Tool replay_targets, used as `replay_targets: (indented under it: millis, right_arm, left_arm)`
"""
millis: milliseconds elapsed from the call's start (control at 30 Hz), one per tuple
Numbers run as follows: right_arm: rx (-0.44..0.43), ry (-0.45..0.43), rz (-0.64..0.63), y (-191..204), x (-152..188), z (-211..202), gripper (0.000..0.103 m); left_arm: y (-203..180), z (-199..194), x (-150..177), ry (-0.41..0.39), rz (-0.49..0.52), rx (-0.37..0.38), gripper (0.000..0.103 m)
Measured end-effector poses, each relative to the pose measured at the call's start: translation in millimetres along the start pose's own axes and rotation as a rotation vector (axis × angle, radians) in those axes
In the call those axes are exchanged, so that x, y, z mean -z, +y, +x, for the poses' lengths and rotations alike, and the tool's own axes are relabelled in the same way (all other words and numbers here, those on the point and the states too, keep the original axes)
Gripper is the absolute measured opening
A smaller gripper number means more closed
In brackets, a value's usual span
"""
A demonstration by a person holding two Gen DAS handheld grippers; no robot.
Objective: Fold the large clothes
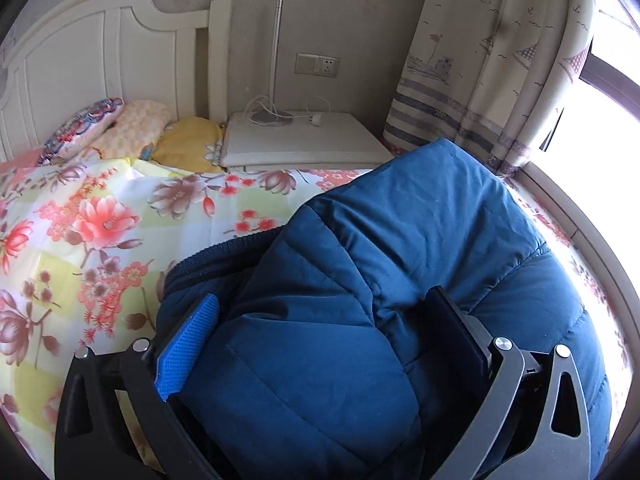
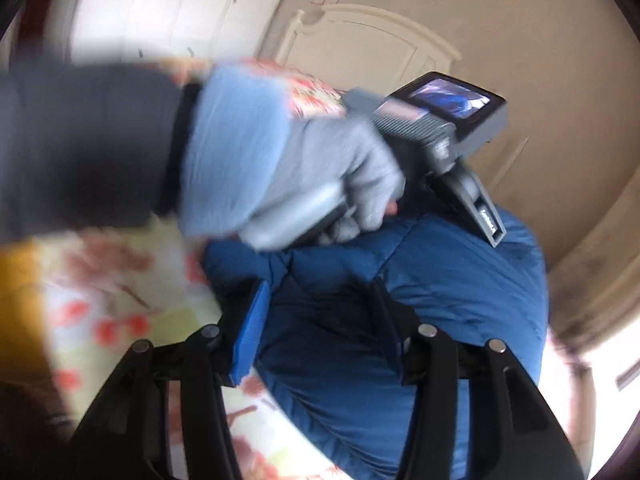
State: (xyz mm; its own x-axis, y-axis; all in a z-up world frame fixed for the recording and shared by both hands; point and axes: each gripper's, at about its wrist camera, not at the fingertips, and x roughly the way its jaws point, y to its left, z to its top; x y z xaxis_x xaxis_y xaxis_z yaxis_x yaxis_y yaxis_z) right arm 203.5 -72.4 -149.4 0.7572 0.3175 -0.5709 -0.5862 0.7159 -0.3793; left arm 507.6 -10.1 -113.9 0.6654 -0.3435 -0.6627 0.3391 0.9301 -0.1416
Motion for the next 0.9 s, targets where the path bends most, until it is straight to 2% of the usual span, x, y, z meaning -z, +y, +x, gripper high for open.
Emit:
replay_targets:
  millis: [100,200,267,333,433,533,600,633,733,900]
  right_arm:
    - [0.019,-0.060,0.125,-61,-2,-26,0.052]
    - [0.018,-0.089,0.319,-145,5,-33,0.053]
    - [0.034,-0.071,0.420,-195,5,-21,0.052]
    - [0.032,-0.020,0.521,-250,2,10,0.052]
    - [-0.013,0.035,0.607,-298,-11,54,0.052]
    - [-0.025,0.117,0.621,-312,-19,105,0.050]
    - [-0.011,0.161,0.568,-305,-21,133,0.050]
    - [-0.006,0.174,0.542,-291,-25,135,0.052]
    - [0.010,0.335,0.454,-279,-18,182,0.057]
    - [0.045,0.406,0.373,-271,-27,197,0.062]
  left_arm:
    - [-6,-10,3,-0.040,0.023,-0.093,0.099]
    - [-17,-17,4,-0.050,0.063,-0.200,0.099]
    - [-24,-21,5,-0.052,0.088,-0.263,0.099]
    - [-28,-26,7,-0.055,0.100,-0.313,0.099]
    - [-24,-30,10,-0.052,0.087,-0.324,0.099]
    - [-18,-27,10,-0.031,0.069,-0.289,0.099]
    - [-13,-22,9,-0.011,0.054,-0.264,0.099]
    - [-10,-21,9,-0.003,0.046,-0.254,0.099]
    - [-6,-14,8,0.012,0.034,-0.241,0.099]
    - [-3,-12,12,0.011,0.022,-0.220,0.099]
